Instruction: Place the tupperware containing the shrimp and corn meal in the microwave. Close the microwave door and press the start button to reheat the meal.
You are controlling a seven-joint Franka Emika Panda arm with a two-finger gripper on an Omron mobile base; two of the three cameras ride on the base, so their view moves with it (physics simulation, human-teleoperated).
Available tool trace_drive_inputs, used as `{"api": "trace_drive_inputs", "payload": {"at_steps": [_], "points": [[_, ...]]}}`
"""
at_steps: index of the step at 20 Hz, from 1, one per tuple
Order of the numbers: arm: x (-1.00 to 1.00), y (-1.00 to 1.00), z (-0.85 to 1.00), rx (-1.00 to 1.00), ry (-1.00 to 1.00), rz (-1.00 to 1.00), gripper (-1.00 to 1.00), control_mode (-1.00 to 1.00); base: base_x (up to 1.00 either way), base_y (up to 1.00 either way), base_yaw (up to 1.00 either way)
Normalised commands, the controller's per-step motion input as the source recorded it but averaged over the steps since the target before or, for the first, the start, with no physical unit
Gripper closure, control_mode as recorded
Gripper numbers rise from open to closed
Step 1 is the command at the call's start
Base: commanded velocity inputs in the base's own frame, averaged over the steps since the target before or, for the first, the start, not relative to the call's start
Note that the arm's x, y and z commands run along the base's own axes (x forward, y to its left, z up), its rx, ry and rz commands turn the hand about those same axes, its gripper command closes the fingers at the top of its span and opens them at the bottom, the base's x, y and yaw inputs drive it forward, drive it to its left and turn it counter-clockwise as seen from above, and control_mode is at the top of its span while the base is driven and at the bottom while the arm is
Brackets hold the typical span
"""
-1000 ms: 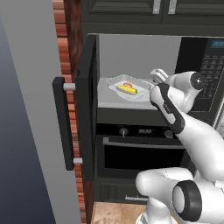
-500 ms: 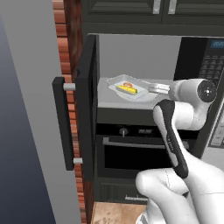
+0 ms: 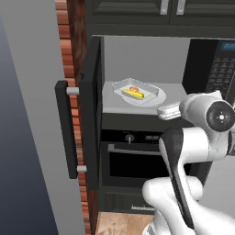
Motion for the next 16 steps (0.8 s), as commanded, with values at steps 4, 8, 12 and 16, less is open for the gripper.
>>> {"api": "trace_drive_inputs", "payload": {"at_steps": [4,8,12,16], "points": [[-0.75,0.53,0.26,-0.34,-0.07,0.00,-1.00,-1.00,0.00,0.00,0.00],[-0.79,0.72,0.18,-0.35,-0.07,0.00,-1.00,-1.00,0.00,0.00,0.00],[-0.63,0.90,0.01,-0.40,-0.10,0.00,-1.00,-1.00,0.00,0.00,0.00],[-0.51,0.89,0.00,-0.40,-0.04,0.00,-1.00,-1.00,0.00,0.00,0.00]]}}
